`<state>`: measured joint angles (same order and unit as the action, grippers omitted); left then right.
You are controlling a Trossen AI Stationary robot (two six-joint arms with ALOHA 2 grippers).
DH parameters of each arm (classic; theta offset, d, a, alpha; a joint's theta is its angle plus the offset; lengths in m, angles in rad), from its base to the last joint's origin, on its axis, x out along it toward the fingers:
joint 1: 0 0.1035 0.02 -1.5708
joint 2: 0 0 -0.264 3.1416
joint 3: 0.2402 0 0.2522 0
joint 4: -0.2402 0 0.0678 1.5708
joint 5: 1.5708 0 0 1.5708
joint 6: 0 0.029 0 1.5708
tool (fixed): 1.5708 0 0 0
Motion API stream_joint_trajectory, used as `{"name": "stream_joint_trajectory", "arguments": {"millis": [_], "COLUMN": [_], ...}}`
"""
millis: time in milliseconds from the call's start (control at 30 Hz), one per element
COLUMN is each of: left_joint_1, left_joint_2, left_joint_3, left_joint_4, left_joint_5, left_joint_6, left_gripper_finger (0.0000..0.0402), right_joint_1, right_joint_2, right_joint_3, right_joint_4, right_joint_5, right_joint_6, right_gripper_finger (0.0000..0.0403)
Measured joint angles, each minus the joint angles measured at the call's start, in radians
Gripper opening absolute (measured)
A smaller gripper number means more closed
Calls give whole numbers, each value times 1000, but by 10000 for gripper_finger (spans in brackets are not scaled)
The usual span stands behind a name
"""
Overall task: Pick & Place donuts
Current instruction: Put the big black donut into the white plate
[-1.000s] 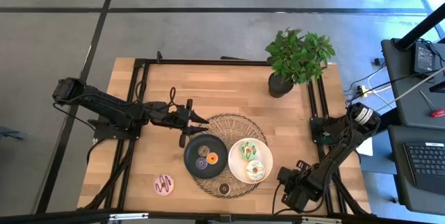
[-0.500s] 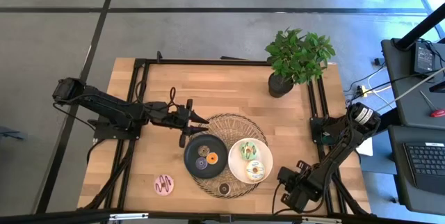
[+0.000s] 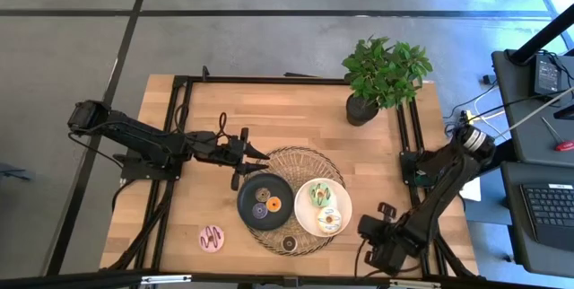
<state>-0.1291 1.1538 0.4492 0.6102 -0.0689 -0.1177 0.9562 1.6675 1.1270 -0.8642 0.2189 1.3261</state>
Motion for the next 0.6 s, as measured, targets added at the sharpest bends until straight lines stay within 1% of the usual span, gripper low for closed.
{"name": "stream_joint_trajectory", "arguments": {"millis": [100,200,300,333,433,500,600], "left_joint_1": [0,0,0,0,0,0,0], "left_joint_2": [0,0,0,0,0,0,0], "left_joint_3": [0,0,0,0,0,0,0], "left_joint_4": [0,0,0,0,-1,-1,-4], "left_joint_5": [0,1,1,1,0,0,0], "left_joint_6": [0,0,-1,-1,-1,-1,-3], "left_gripper_finger": [115,115,113,112,112,113,116], "right_joint_1": [-4,-20,-40,-47,-73,-94,-137], "right_joint_2": [-55,-101,-126,-131,-157,-181,-243], "right_joint_3": [8,8,8,6,-32,-77,-162], "right_joint_4": [9,11,21,37,123,197,290], "right_joint_5": [138,284,391,411,405,366,299], "right_joint_6": [-125,-245,-364,-409,-544,-626,-695], "right_gripper_finger": [8,10,20,22,19,14,10]}}
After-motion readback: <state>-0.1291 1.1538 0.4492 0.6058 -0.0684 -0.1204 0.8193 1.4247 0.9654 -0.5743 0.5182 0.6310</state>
